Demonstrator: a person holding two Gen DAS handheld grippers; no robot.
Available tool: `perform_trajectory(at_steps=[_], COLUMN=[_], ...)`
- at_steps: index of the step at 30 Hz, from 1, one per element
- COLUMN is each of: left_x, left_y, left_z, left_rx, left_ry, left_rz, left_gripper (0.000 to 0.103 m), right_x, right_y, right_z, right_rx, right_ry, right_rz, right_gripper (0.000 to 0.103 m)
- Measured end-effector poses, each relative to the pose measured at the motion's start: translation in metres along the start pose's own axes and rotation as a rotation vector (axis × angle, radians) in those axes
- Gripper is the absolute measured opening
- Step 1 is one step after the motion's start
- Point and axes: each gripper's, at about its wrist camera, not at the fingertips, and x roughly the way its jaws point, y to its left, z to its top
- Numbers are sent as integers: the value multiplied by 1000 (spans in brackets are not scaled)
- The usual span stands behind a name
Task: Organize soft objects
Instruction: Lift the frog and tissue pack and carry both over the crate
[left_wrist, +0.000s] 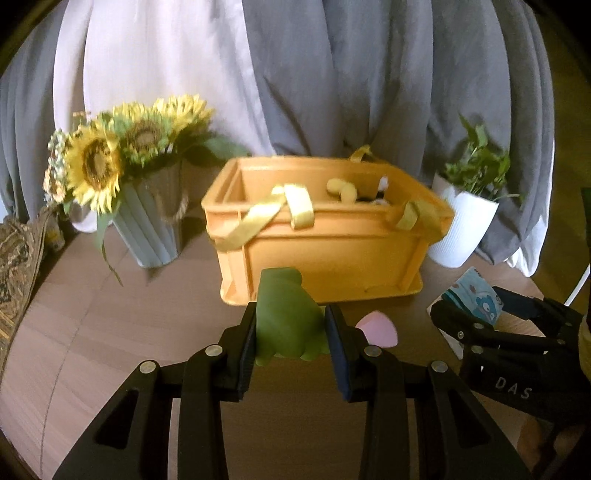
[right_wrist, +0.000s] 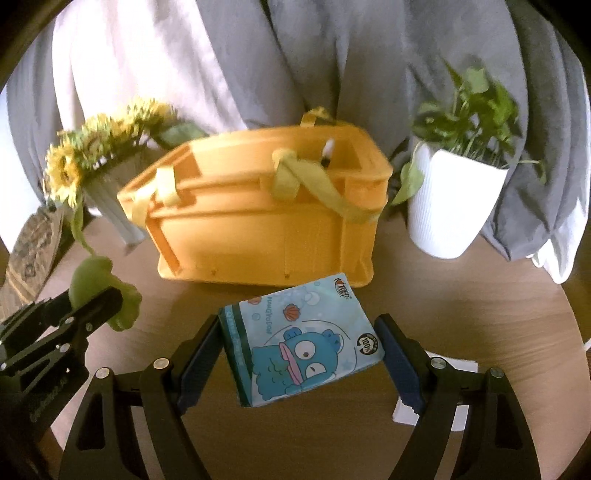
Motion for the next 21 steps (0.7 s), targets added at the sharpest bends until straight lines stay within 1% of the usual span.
perform_trajectory(at_steps=[11, 21], left_x=[-31, -56], left_y=[1, 4], left_z=[24, 48], left_rx=[14, 30], left_ry=[-98, -197], left_rz=[-28, -42], left_gripper=[35, 35], right_x=[-42, -69], right_y=[5, 13], right_z=[23, 42], right_rx=[20, 29], right_ry=[-120, -213], right_rz=[-26, -35], right_gripper=[83, 83])
